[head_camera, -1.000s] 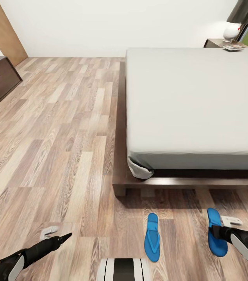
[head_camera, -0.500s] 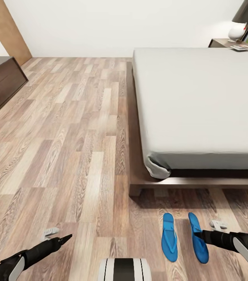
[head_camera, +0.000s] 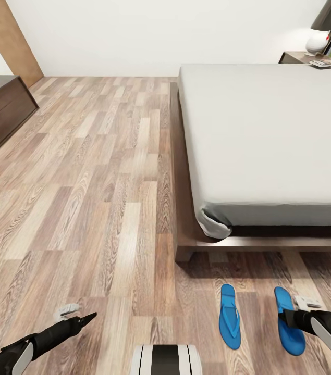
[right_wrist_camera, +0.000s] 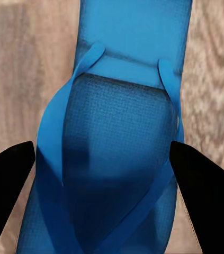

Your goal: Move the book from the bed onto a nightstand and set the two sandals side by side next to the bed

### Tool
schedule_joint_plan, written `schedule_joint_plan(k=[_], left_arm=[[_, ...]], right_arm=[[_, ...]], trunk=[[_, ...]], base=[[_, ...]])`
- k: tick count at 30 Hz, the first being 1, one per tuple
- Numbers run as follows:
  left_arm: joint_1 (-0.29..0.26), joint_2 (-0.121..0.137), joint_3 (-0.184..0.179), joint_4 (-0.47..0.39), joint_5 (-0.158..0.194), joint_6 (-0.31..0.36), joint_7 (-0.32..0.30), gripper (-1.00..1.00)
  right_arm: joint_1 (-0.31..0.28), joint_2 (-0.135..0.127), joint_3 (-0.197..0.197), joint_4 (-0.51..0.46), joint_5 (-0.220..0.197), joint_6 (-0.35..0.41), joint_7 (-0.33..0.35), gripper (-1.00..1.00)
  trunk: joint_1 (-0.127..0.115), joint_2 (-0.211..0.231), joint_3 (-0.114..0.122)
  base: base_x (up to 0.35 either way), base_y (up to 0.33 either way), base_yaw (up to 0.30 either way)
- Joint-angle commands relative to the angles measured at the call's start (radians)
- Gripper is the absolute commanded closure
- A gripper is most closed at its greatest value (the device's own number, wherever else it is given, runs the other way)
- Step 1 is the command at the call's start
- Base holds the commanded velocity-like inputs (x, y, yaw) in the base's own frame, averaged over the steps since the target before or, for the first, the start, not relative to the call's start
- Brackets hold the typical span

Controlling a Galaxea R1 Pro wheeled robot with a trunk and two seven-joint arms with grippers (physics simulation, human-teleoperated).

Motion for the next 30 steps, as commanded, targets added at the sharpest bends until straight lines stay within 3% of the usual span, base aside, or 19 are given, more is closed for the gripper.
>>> schedule_joint_plan(k=[1,10,19,30], left_arm=[[0.000,0.000,0.003,0.000,0.006,0.010,-0.004,-1.00],[0.000,0.000,0.003,0.000,0.005,0.010,-0.003,-1.00],[0.000,-0.012,0.003,0.000,0.005,0.010,-0.001,-1.00],[0.000,-0.012,0.003,0.001,0.005,0.001,-0.001,-1.00]], right_arm=[[-0.001,-0.001,0.004,-0.001,-0.001,0.003,-0.001,1.00],[-0.001,0.000,0.004,0.002,0.002,0.003,-0.009,1.00],[-0.001,0.000,0.005,0.005,0.007,0.003,-0.010,1.00],[-0.001,0.000,0.006,0.005,0.007,0.003,-0.010,1.00]], trunk=[[0.000,0.000,-0.001],[0.000,0.000,-0.001],[0.000,0.000,-0.001],[0.000,0.000,-0.001]], base=[[0.000,0.000,0.000],[0.008,0.009,0.000],[0.108,0.145,0.000],[-0.050,0.042,0.000]])
